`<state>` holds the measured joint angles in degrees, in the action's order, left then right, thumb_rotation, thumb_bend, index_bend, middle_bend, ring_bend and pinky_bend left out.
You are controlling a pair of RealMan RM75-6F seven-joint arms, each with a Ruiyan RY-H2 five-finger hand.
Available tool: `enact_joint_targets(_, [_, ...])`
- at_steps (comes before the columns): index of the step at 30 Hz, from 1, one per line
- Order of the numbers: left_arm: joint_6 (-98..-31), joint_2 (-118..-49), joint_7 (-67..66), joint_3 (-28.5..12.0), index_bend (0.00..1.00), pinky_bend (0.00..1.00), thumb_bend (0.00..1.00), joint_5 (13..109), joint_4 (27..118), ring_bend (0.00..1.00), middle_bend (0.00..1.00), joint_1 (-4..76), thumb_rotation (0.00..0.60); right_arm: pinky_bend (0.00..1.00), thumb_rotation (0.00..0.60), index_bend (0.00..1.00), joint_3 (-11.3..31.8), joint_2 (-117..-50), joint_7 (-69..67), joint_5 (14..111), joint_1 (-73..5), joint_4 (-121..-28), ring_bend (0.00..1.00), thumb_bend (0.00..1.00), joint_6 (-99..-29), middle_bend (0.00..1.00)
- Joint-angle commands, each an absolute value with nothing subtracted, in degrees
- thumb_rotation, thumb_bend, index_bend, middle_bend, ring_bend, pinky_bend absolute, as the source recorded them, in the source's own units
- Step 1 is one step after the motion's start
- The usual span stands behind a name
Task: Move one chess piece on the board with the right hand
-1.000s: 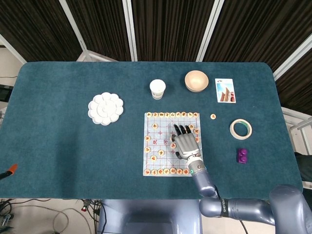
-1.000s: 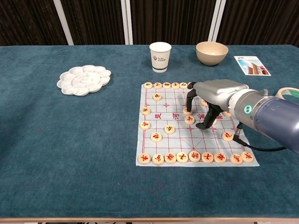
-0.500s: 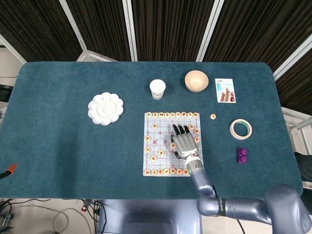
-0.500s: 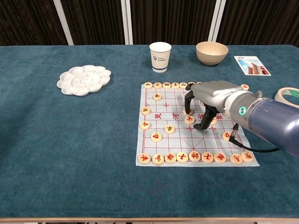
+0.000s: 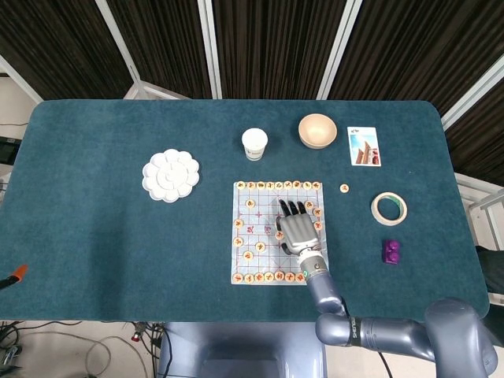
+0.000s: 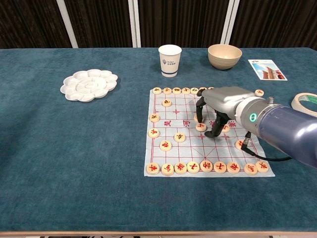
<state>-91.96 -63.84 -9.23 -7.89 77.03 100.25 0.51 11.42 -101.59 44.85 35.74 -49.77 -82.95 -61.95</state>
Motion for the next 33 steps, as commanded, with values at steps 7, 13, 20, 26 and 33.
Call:
enact_joint_targets(7, [-92.0,-63.8,-9.1,-8.0,0.05,0.00,0.00,77.0,100.2,0.00,0.00,0.5,0.600,0.07,0.600,0.44,11.9,-102.3,45.0,35.3,-50.1,-82.0,0.02,0.38,-61.7,0.00])
enact_joint_targets(13, [-91.9,-63.8,-9.2,-7.9,0.05,0.00,0.00,76.9,100.2,0.00,0.00,0.6,0.600,0.07,0.600,0.44,12.1,-102.5,45.3,34.7,-50.3,-81.7,0.02,0.38,-61.5,0.00])
enact_joint_targets(20, [-91.9,-63.8,-9.2,-8.0,0.05,0.00,0.00,76.8,100.2,0.00,0.00,0.6,0.600,0.07,0.600,0.48,12.2,-102.8,45.5,34.4,-50.4,-81.3,0.03,0.38,-61.3,0.00])
enact_joint_targets(26, [-91.8,-63.8,-9.3,-7.9,0.05,0.00,0.00,76.9,100.2,0.00,0.00,0.6,0.600,0.07,0.600,0.50,12.5,-103.1,45.5,34.1,-50.5,-81.1,0.03,0.38,-61.3,0.00])
enact_joint_targets(33, [-91.8,-63.9,-9.3,-8.0,0.05,0.00,0.00,76.8,100.2,0.00,0.00,0.6,0.600,0.07,0.600,0.50,12.6,-103.2,45.6,33.9,-50.6,-81.1,0.03,0.38,-61.3,0.00])
